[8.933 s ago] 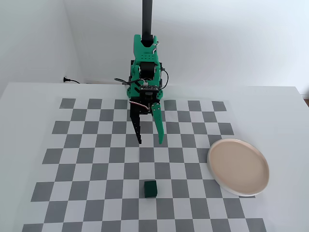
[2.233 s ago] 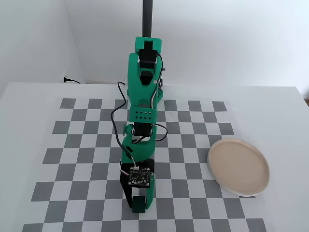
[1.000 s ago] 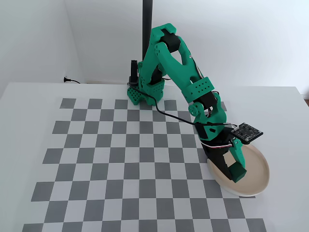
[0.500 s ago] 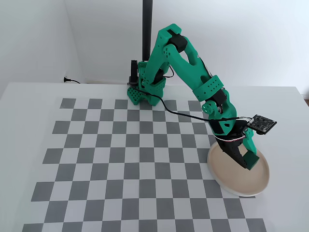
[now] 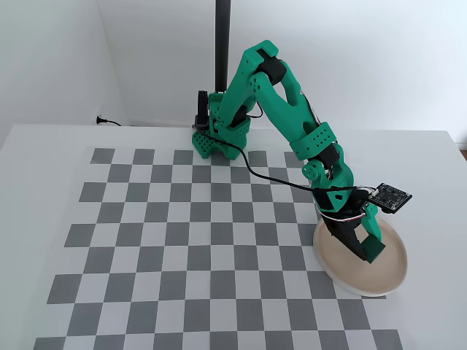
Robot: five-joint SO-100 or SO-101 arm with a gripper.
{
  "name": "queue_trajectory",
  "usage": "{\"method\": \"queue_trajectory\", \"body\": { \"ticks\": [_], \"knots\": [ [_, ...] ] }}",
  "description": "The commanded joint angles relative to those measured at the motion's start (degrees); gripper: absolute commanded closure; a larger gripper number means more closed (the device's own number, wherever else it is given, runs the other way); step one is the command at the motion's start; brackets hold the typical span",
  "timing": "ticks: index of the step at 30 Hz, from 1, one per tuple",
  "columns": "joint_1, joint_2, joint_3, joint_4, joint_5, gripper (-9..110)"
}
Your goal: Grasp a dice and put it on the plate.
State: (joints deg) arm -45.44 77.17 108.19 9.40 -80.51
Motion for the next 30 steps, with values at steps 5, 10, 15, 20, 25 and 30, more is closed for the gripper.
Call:
{"method": "queue_trajectory", "body": {
  "ticks": [5,10,15,20,25,30],
  "knots": [
    [0.5,4.3,-0.2,-1.0,0.4,84],
    [0.8,4.4,0.5,-1.4,0.2,83],
    [1.2,6.9,1.2,-0.9,-0.1,83],
    [3.1,13.4,1.8,2.4,-0.4,83],
    [5.4,21.3,4.1,4.9,-0.8,85],
    [7.6,29.8,10.3,4.8,-0.9,87]
  ]
}}
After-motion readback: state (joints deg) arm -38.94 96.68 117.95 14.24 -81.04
